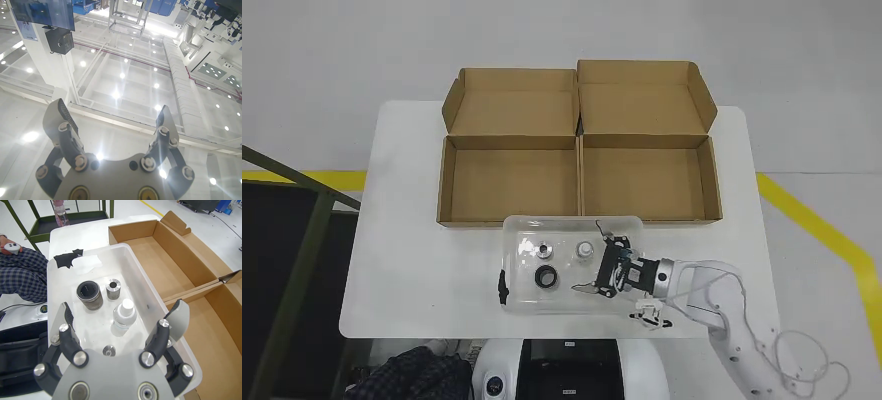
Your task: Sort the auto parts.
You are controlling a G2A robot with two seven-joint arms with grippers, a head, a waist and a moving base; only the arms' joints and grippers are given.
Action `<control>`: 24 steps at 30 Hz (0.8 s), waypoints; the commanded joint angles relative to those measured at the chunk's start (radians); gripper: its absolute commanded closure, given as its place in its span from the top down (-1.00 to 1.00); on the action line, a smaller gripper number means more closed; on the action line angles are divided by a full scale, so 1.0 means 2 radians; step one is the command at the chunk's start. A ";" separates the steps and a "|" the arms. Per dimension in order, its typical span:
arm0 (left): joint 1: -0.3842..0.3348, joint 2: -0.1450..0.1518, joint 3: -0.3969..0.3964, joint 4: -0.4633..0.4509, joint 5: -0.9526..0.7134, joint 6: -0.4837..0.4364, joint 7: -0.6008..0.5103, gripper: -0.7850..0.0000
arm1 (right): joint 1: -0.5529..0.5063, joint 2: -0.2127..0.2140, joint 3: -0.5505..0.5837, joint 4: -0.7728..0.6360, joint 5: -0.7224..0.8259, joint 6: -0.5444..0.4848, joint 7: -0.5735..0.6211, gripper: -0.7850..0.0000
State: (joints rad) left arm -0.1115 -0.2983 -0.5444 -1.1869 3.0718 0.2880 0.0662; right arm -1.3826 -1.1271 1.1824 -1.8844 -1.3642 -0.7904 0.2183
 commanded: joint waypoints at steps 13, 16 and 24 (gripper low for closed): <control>0.000 0.000 0.000 0.000 0.000 0.000 0.000 1.00 | 0.023 0.000 -0.018 0.035 0.009 0.006 0.014 0.57; 0.000 0.000 0.000 0.000 0.000 0.000 0.000 1.00 | 0.028 0.000 -0.022 0.041 0.009 0.010 0.017 0.46; 0.000 0.000 0.000 0.000 0.000 0.000 0.000 1.00 | 0.038 -0.001 -0.029 0.056 0.008 0.022 0.024 -0.03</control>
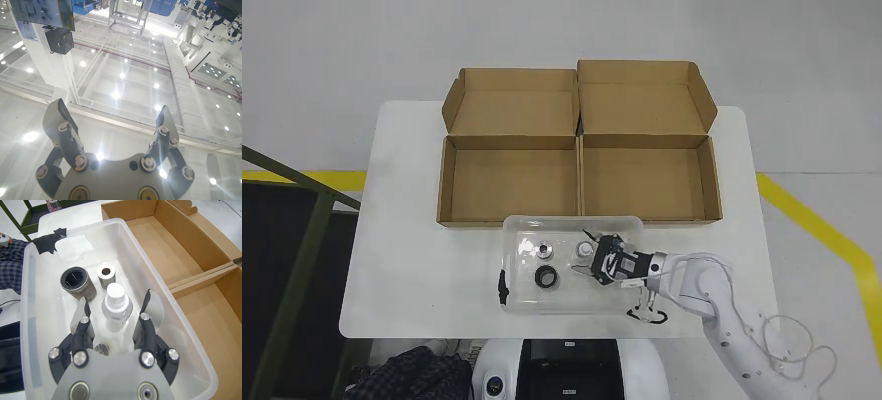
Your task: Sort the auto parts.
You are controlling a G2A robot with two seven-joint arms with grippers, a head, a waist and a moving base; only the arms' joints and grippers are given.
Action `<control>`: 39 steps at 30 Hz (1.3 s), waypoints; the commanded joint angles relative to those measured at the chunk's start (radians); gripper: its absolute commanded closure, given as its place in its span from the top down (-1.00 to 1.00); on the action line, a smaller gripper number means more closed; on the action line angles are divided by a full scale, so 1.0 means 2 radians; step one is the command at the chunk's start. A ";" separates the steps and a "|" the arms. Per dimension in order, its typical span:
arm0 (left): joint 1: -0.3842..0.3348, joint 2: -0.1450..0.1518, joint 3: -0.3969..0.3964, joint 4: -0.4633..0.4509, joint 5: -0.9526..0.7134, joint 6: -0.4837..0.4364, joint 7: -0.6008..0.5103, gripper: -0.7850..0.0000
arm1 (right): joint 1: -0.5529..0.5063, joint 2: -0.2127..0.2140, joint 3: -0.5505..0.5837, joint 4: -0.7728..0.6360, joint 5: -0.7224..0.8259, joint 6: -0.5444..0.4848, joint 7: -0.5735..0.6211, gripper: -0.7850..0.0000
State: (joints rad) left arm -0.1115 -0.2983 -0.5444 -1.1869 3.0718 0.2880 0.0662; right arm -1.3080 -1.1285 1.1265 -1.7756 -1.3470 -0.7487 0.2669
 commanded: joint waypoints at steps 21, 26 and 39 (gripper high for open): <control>0.000 0.000 0.000 0.000 0.000 0.000 0.000 1.00 | -0.018 0.009 0.020 -0.059 0.000 -0.011 -0.024 -1.00; 0.000 0.000 0.000 0.000 0.000 0.000 0.000 1.00 | -0.027 0.012 0.030 -0.087 0.009 -0.010 -0.024 -1.00; 0.000 0.000 0.000 0.000 0.000 0.000 0.000 1.00 | -0.024 0.016 0.073 -0.132 0.124 -0.018 -0.062 -1.00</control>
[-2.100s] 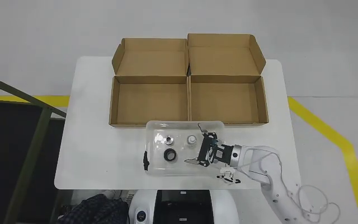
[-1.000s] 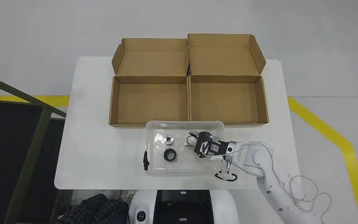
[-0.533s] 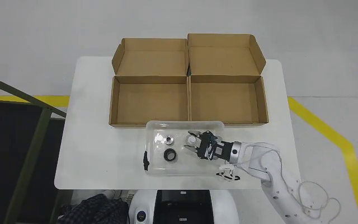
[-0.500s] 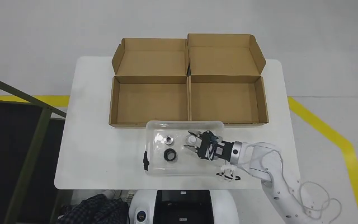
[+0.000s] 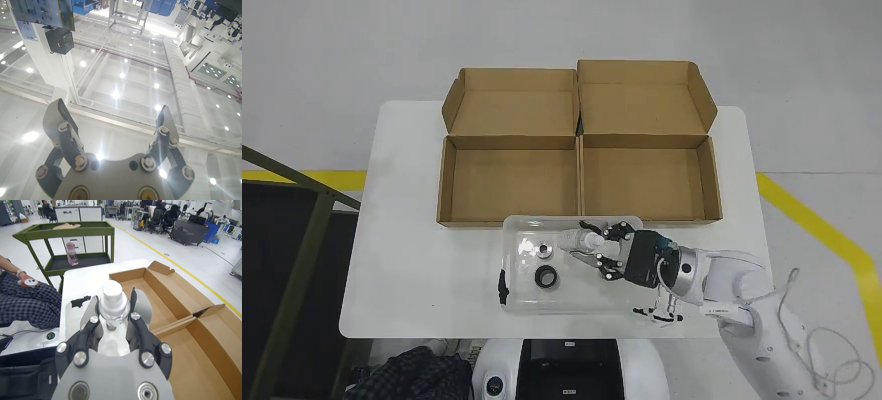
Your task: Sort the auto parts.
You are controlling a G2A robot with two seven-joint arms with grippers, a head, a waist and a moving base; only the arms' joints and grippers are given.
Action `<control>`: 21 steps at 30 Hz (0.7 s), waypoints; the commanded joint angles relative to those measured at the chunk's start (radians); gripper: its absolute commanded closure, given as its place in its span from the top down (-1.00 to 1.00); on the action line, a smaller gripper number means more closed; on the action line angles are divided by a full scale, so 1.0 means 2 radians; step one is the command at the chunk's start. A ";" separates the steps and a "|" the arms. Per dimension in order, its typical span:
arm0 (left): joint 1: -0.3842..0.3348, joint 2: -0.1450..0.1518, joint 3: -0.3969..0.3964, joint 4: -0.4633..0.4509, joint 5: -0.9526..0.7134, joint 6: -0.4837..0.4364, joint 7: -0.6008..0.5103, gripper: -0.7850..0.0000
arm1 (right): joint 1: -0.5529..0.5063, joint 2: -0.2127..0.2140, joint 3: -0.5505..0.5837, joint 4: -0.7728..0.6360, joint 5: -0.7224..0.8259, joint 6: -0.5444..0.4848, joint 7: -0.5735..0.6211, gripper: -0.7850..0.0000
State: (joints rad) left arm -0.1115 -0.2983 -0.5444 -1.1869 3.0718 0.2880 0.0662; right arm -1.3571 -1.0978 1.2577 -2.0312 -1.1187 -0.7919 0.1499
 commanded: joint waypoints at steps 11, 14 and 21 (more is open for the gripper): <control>0.000 0.000 0.000 0.000 0.000 0.000 0.000 1.00 | 0.000 0.003 0.058 -0.030 0.083 0.021 -0.039 -1.00; 0.000 0.000 0.000 0.000 0.000 0.000 0.000 1.00 | -0.002 0.004 0.068 -0.033 0.097 0.021 -0.046 -1.00; 0.000 0.000 0.000 0.000 0.000 0.000 0.000 1.00 | -0.009 0.006 0.097 -0.036 0.123 0.022 -0.060 -1.00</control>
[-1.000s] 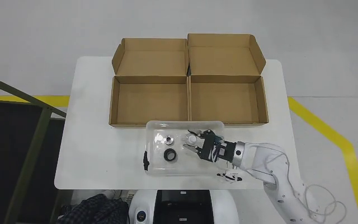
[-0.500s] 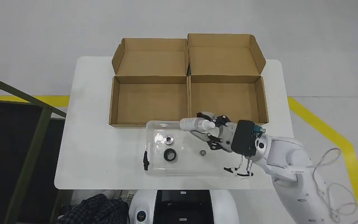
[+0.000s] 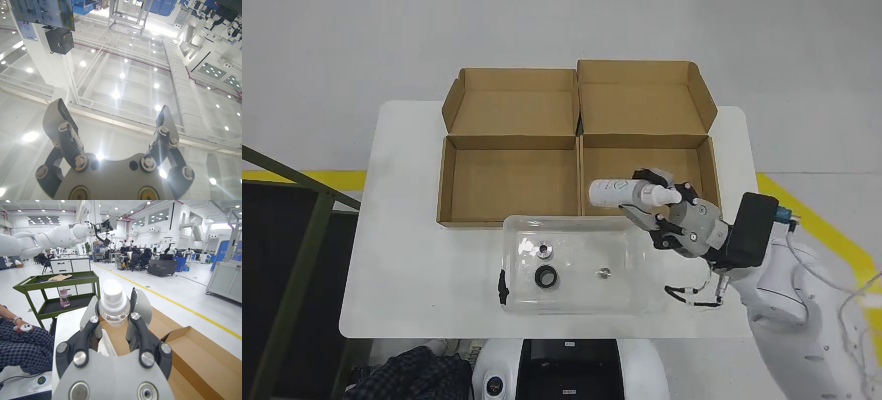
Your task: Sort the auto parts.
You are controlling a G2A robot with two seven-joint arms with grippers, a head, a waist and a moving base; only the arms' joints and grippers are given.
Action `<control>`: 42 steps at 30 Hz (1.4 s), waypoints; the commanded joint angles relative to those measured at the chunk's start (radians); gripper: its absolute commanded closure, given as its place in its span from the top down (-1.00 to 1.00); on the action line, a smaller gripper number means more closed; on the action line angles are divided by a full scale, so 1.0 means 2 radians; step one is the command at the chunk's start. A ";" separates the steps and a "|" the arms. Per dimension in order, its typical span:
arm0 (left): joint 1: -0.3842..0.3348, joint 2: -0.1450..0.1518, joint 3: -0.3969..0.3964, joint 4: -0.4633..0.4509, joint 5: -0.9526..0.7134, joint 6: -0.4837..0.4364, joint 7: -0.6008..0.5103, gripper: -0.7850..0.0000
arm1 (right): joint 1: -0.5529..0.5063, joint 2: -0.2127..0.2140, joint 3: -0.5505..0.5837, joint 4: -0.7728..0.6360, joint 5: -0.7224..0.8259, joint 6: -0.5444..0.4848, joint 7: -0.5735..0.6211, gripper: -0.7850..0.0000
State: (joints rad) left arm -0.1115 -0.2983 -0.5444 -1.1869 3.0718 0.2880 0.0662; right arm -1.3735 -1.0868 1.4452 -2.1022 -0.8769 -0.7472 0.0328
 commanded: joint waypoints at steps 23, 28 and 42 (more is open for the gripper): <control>0.000 0.000 0.000 0.000 0.000 0.000 0.000 1.00 | -0.005 0.000 0.004 0.003 -0.022 -0.006 -0.024 -1.00; 0.000 0.000 0.000 0.000 0.000 0.000 0.000 1.00 | 0.003 -0.001 -0.015 0.018 -0.040 -0.002 -0.008 -1.00; 0.000 0.000 0.000 0.000 0.000 0.000 0.000 1.00 | 0.052 -0.007 -0.074 0.127 -0.080 0.036 0.025 -1.00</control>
State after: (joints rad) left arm -0.1115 -0.2983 -0.5444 -1.1869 3.0718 0.2880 0.0662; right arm -1.2806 -1.0994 1.3104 -1.8752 -1.0315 -0.6910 0.0798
